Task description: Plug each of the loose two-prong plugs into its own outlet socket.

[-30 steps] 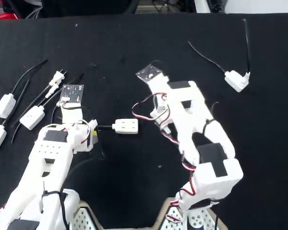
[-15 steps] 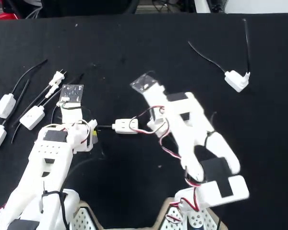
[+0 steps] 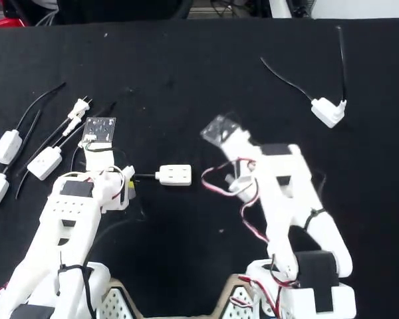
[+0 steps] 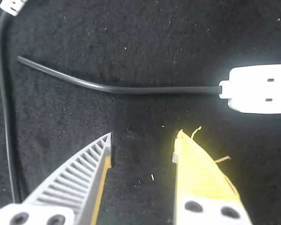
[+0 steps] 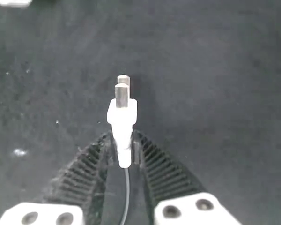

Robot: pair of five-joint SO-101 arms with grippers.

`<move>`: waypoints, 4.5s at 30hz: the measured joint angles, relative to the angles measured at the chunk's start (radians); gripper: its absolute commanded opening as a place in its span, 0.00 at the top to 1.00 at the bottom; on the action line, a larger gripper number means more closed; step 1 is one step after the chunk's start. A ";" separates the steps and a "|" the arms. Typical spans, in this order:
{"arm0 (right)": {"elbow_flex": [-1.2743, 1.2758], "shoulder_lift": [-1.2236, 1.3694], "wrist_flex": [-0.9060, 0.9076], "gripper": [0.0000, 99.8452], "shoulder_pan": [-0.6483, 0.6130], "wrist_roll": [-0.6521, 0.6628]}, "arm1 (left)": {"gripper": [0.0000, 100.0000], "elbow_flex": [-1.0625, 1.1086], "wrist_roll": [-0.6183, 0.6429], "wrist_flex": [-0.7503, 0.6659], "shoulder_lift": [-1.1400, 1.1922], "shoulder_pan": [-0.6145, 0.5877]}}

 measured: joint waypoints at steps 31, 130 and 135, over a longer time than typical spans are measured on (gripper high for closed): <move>0.081 0.035 -0.184 0.99 -0.144 -0.132 | 0.78 0.000 0.000 0.000 0.000 0.000; 0.460 -0.922 -0.285 0.99 -0.486 -0.709 | 0.78 0.381 0.063 0.055 -1.092 -0.092; 0.325 -0.775 -0.216 0.99 -0.453 -0.721 | 0.78 0.327 0.044 0.055 -0.925 -0.092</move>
